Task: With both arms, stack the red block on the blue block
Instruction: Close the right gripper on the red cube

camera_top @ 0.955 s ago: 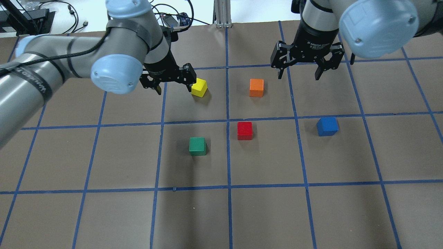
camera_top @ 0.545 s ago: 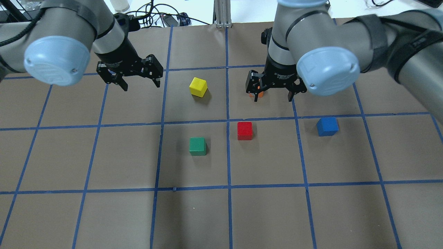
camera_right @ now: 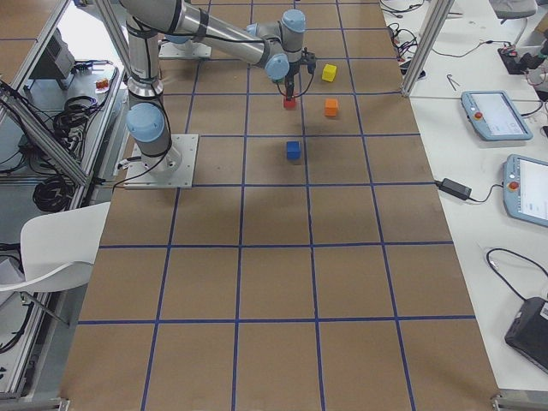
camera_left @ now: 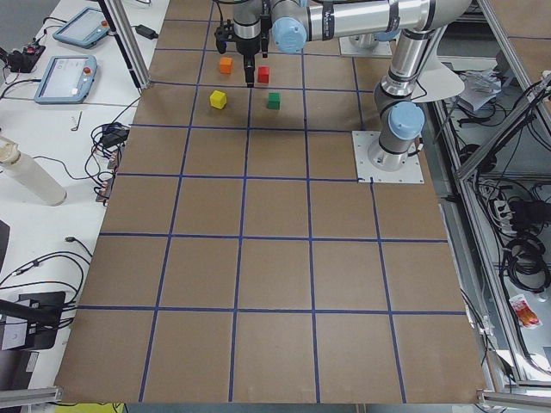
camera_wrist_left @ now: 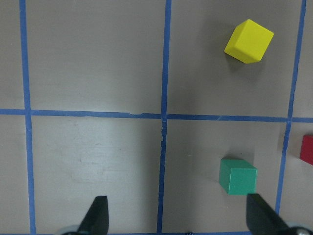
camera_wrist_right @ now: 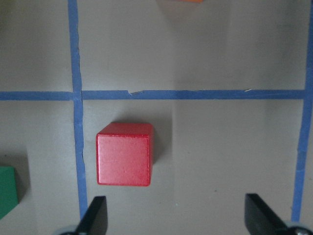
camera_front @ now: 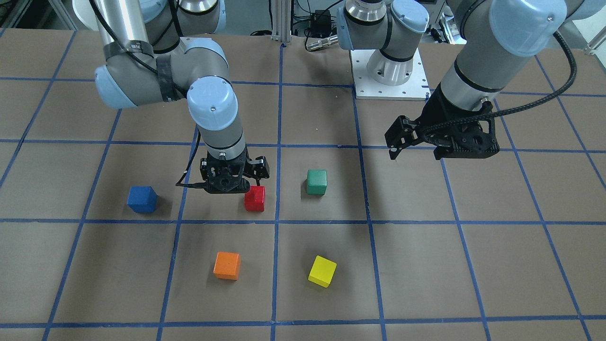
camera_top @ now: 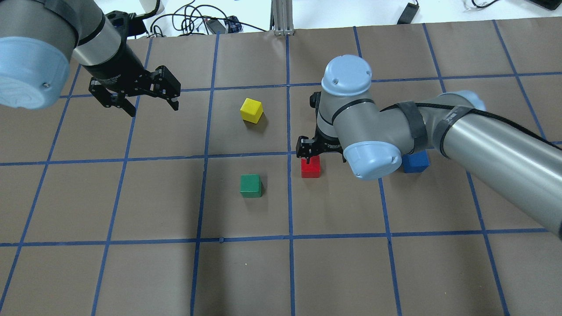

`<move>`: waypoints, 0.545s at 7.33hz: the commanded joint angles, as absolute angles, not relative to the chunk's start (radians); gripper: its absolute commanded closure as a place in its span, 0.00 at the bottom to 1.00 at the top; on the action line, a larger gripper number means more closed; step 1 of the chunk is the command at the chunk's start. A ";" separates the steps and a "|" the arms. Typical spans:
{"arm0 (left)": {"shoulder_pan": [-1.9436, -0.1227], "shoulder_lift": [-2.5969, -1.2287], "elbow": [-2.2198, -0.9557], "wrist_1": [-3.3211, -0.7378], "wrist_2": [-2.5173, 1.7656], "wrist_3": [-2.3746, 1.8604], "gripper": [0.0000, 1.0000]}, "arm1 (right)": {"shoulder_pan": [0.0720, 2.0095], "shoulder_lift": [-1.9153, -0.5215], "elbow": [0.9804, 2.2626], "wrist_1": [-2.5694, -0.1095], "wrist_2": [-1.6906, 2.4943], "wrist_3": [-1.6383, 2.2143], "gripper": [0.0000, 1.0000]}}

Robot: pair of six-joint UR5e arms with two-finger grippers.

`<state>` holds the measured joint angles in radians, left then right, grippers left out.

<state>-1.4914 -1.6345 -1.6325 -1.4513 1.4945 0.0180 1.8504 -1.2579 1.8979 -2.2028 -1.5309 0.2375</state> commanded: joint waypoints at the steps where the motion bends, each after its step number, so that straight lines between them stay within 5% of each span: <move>1: -1.494 -1.631 -1.638 -1.457 1.496 0.018 0.00 | 1.897 -1.209 1.907 -2.255 -1.531 0.235 0.00; 4: -1.496 -1.626 -1.647 -1.462 1.497 0.018 0.00 | 1.896 -1.145 1.901 -2.397 -1.531 0.235 0.03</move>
